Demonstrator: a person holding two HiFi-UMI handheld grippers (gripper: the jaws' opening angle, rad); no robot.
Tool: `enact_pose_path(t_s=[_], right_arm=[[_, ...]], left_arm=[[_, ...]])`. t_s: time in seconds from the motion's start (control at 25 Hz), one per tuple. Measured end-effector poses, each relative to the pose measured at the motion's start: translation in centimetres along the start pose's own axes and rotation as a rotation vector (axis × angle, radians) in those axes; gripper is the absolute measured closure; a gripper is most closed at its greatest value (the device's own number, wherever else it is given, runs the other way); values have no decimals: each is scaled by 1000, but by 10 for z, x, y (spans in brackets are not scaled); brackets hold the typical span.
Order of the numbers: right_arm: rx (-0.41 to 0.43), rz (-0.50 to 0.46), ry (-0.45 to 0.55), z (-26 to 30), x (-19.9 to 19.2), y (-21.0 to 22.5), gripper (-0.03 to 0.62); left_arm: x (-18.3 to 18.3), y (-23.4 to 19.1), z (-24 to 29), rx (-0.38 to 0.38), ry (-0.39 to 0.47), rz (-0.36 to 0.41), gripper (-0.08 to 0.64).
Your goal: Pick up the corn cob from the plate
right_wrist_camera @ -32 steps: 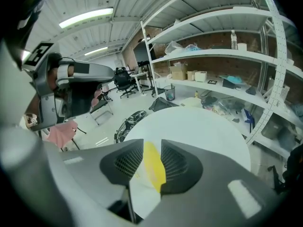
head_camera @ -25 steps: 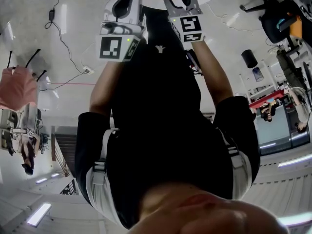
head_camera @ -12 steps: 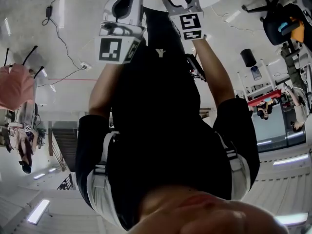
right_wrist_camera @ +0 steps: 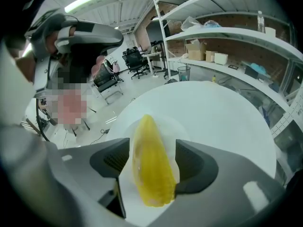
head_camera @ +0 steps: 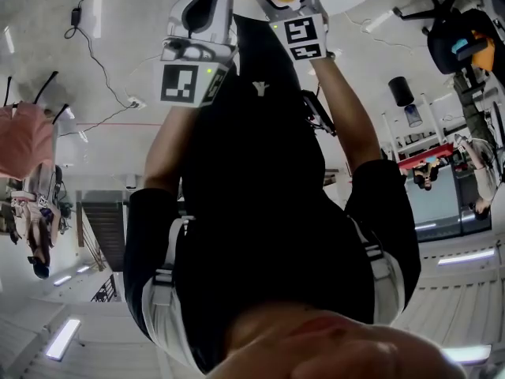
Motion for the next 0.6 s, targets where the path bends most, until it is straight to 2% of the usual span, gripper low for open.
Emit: enact_pose_path(t_s=[0.6], right_arm=[[45, -30, -78, 22, -6, 3, 270]], left_arm=[[-5, -6, 11, 15, -30, -20, 557]])
Point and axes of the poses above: the fingertips, and each gripper's own axes: z forward along the fingers, y to its right, x out of its top, the point moved 10 cm from there along -z, backward along the fingers, and after that the axes turned 6 degrees about z, right-handed, at the moved point
